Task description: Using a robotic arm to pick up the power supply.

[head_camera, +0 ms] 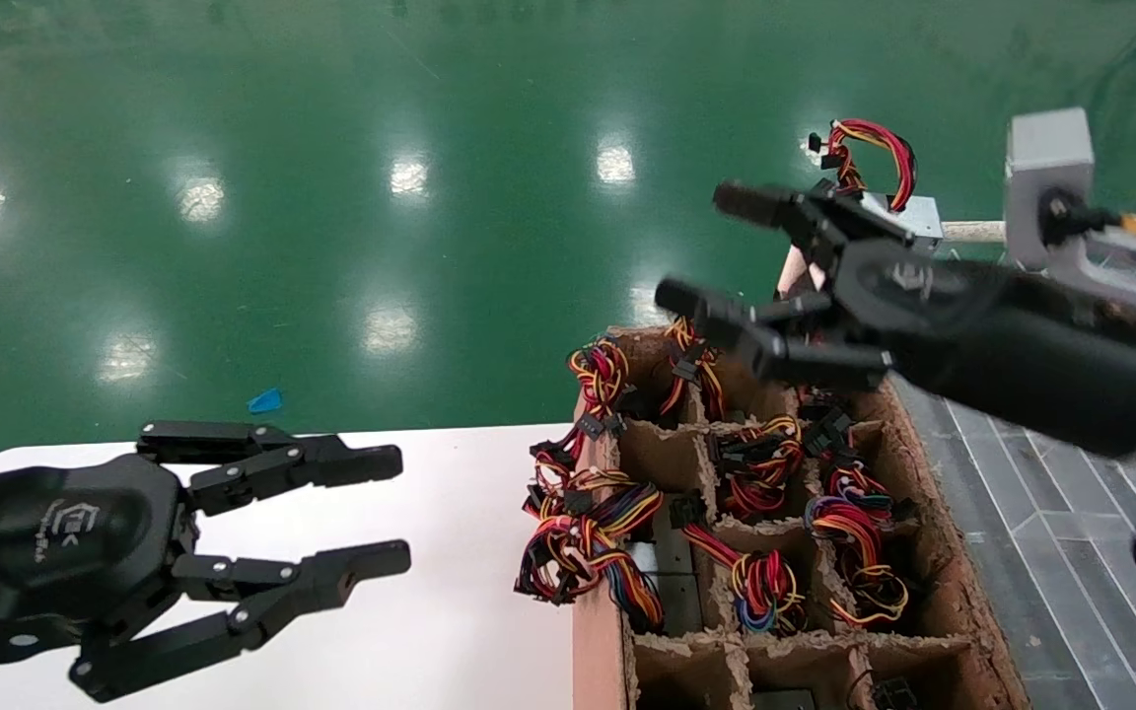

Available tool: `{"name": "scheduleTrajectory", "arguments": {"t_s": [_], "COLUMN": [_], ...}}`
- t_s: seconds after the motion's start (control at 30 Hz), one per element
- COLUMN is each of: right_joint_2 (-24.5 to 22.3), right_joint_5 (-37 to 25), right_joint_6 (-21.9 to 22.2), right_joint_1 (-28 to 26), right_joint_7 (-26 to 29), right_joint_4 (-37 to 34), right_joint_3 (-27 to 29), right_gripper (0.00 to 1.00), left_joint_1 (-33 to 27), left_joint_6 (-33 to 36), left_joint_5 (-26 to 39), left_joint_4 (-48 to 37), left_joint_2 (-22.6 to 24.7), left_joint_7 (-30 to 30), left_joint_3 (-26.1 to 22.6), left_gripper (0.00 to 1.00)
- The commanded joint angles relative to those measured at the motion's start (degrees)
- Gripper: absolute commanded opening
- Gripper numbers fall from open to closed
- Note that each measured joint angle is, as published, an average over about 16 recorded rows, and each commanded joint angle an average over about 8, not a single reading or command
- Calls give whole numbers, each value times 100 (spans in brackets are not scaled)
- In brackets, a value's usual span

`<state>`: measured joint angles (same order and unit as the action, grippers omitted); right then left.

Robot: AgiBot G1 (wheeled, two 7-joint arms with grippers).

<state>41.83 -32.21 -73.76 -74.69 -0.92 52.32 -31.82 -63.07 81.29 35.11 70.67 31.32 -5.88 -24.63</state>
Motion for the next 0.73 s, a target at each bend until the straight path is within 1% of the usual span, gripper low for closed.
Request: {"name": "scheduleTrajectory", "arguments": {"t_s": [0.03, 0.47, 0.6, 0.73], "right_joint_2": [-79, -578, -686, -729], "right_joint_5": [-111, -818, -969, -1028], "right_joint_6": [-138, -1013, -1205, -1285], "right_joint_1": [151, 1114, 1321, 1404], "right_joint_7": [135, 991, 1160, 1212], "right_joint_4": [245, 1803, 2151, 2296], "right_joint_3": [182, 1341, 1594, 1699], "right_gripper": [100, 100, 100, 100], "left_joint_1": [0, 0, 0, 1], "left_joint_6": [0, 0, -1, -2], "left_joint_5": [0, 0, 0, -1], "left_joint_4": [0, 0, 0, -1], "left_joint_2": [0, 0, 0, -1], "left_joint_7": [0, 0, 0, 0], "left_joint_3": [0, 0, 0, 1], "left_gripper": [100, 100, 100, 100]}}
